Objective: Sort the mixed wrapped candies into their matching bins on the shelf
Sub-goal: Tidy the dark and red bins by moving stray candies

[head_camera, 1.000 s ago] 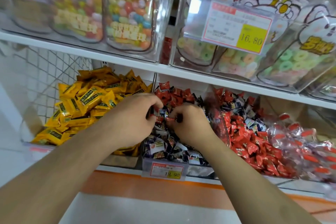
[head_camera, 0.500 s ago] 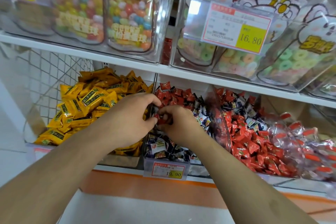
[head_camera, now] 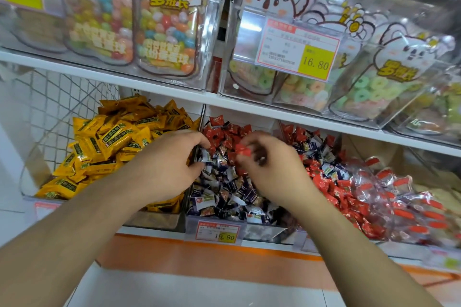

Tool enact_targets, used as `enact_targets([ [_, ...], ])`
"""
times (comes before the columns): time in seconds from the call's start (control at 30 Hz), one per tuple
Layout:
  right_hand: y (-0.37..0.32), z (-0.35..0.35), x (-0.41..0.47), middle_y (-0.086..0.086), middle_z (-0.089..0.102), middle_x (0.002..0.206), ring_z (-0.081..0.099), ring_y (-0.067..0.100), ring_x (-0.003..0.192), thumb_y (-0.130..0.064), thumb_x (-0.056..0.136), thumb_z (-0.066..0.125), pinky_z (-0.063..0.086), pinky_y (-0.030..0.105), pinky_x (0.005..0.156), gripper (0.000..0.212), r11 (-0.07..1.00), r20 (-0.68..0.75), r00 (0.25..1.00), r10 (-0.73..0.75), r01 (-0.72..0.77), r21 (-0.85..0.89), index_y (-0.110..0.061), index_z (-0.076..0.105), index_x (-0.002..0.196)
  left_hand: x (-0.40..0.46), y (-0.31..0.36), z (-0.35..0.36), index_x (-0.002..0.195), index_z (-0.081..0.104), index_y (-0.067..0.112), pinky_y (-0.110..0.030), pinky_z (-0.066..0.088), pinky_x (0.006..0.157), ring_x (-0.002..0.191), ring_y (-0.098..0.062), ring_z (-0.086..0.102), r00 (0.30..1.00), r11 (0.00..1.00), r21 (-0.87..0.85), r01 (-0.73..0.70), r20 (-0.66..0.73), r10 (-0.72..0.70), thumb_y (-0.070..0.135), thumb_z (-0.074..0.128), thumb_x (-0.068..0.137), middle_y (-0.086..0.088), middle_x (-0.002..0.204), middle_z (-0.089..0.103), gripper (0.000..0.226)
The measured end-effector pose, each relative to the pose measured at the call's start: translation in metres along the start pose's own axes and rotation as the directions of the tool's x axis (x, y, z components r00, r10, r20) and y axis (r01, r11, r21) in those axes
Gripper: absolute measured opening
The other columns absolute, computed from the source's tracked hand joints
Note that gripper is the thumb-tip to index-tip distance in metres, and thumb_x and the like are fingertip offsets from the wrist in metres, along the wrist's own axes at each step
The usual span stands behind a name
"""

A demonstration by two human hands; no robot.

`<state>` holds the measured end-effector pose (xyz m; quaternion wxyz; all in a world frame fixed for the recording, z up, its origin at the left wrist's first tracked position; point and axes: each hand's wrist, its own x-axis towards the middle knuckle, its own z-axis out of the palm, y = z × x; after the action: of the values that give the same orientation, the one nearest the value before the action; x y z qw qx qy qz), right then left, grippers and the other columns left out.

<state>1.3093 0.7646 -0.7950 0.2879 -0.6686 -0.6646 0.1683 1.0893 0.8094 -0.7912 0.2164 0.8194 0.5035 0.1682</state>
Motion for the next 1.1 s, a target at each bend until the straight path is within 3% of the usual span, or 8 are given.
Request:
enact_targets([
  [0.2,0.044,-0.072,-0.035,-0.012,0.071,0.082,0.066,0.002,0.077,-0.042,0.091,0.074,0.053,0.024,0.069,0.017,0.976,-0.285,0.948,0.139,-0.180,-0.122,-0.028,0.070,0.099,-0.003,0.002,0.002,0.133,0.057,0.036,-0.027,0.037,0.110,0.138,-0.009,0.044,1.000,1.000,-0.001,-0.024,-0.009,0.024,0.028,0.064,0.101,0.018,0.151,0.046,0.034],
  [0.37,0.066,-0.085,-0.045,-0.004,0.072,0.113,0.067,0.018,0.106,-0.059,0.085,0.074,0.050,0.029,0.087,0.047,0.900,-0.243,0.940,0.238,-0.308,-0.310,-0.027,0.069,0.121,-0.004,-0.002,0.005,0.130,0.058,0.036,-0.025,0.036,0.112,0.139,-0.006,0.043,0.999,0.999,-0.011,-0.045,-0.028,0.045,0.026,0.063,0.101,0.021,0.149,0.046,0.031],
  [0.5,0.045,-0.068,-0.035,0.000,0.071,0.118,0.061,0.023,0.116,-0.048,0.092,0.069,0.044,0.029,0.093,0.041,0.928,-0.265,0.958,0.113,-0.197,-0.317,-0.022,0.070,0.124,-0.002,0.000,0.005,0.131,0.058,0.038,-0.021,0.042,0.097,0.135,-0.008,0.048,0.999,0.999,-0.026,-0.019,-0.033,0.019,0.025,0.063,0.101,0.020,0.149,0.048,0.034],
  [0.57,0.026,-0.053,-0.025,-0.009,0.069,0.105,0.064,0.019,0.106,-0.039,0.095,0.068,0.043,0.024,0.085,0.030,0.954,-0.220,0.974,0.047,-0.109,-0.279,-0.020,0.072,0.118,-0.001,0.000,0.004,0.131,0.057,0.040,-0.015,0.041,0.078,0.131,-0.008,0.051,0.999,0.999,-0.042,-0.007,-0.046,0.005,0.026,0.066,0.099,0.020,0.149,0.048,0.036],
  [0.63,0.006,-0.035,-0.012,-0.012,0.068,0.105,0.065,0.012,0.097,-0.038,0.096,0.067,0.043,0.014,0.077,0.029,0.978,-0.107,0.994,0.033,-0.054,-0.200,-0.024,0.068,0.121,0.000,-0.003,0.004,0.130,0.057,0.043,-0.017,0.043,0.074,0.124,-0.010,0.057,0.998,0.998,-0.058,0.004,-0.061,-0.007,0.028,0.069,0.096,0.020,0.148,0.049,0.039],
  [0.77,-0.003,0.009,0.030,-0.006,0.060,0.134,0.057,0.013,0.120,-0.037,0.093,0.072,0.044,0.022,0.097,0.051,0.980,0.015,0.998,-0.062,0.064,-0.189,-0.030,0.054,0.141,0.003,-0.006,0.003,0.129,0.053,0.049,-0.026,0.054,0.070,0.099,-0.008,0.064,0.998,0.995,-0.091,0.029,-0.055,-0.034,0.033,0.072,0.093,0.022,0.144,0.048,0.044],
  [0.9,0.008,0.051,0.073,-0.001,0.058,0.133,0.056,0.019,0.121,-0.044,0.085,0.075,0.051,0.038,0.103,0.065,0.985,0.084,0.996,-0.035,0.049,-0.168,-0.038,0.049,0.145,0.005,-0.009,0.004,0.132,0.053,0.048,-0.022,0.045,0.082,0.116,-0.007,0.058,0.998,0.996,-0.088,0.028,-0.049,-0.032,0.038,0.071,0.094,0.021,0.150,0.045,0.044],
  [1.1,0.010,0.072,0.097,-0.010,0.066,0.126,0.062,0.013,0.111,-0.047,0.084,0.072,0.055,0.034,0.093,0.053,0.990,0.176,0.984,-0.028,0.051,-0.128,-0.045,0.055,0.133,0.007,-0.013,0.004,0.131,0.056,0.044,-0.009,0.034,0.080,0.122,-0.003,0.054,0.999,0.998,-0.064,-0.005,-0.041,0.002,0.036,0.070,0.095,0.023,0.149,0.045,0.039],
])
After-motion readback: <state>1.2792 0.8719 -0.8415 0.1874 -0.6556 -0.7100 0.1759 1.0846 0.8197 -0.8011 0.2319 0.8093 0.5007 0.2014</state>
